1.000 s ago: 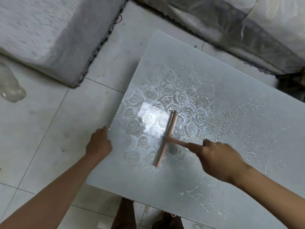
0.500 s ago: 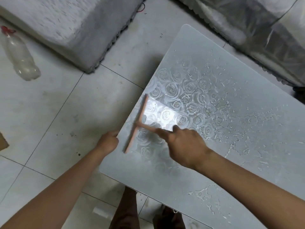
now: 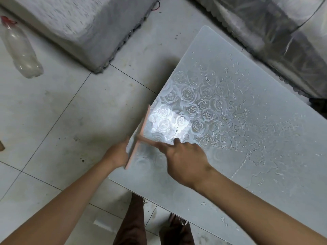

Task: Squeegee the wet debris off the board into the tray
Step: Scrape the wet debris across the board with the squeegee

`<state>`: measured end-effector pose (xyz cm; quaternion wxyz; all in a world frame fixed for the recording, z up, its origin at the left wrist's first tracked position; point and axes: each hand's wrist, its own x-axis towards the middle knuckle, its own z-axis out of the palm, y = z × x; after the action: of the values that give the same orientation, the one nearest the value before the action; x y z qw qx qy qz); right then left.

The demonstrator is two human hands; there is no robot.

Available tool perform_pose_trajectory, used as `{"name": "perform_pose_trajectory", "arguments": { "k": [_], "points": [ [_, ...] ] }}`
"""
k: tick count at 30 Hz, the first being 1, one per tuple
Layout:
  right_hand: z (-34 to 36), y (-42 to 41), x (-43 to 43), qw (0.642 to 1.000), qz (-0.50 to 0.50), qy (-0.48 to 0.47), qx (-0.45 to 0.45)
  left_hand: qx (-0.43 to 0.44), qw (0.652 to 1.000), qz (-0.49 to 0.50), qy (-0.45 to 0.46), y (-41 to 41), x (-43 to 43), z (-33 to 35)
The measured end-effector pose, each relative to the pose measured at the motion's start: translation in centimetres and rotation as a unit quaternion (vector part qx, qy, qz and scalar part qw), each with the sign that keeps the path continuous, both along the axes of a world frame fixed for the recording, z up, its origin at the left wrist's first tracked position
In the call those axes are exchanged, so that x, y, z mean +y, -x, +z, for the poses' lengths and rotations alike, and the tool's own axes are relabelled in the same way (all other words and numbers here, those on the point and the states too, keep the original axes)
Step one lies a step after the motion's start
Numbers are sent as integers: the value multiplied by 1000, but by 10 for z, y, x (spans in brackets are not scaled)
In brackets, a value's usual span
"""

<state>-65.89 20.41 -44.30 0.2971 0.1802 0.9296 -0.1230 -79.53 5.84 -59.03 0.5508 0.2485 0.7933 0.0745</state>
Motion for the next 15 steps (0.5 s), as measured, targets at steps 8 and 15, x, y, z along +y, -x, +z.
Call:
{"name": "perform_pose_trajectory", "arguments": {
  "k": [8, 15],
  "points": [
    [15, -104, 66, 991, -113, -43, -60, 100, 980, -172, -9, -6, 13, 13],
    [37, -89, 56, 993, -92, -71, -32, 180, 937, -299, -24, -15, 39, 21]
  ]
}}
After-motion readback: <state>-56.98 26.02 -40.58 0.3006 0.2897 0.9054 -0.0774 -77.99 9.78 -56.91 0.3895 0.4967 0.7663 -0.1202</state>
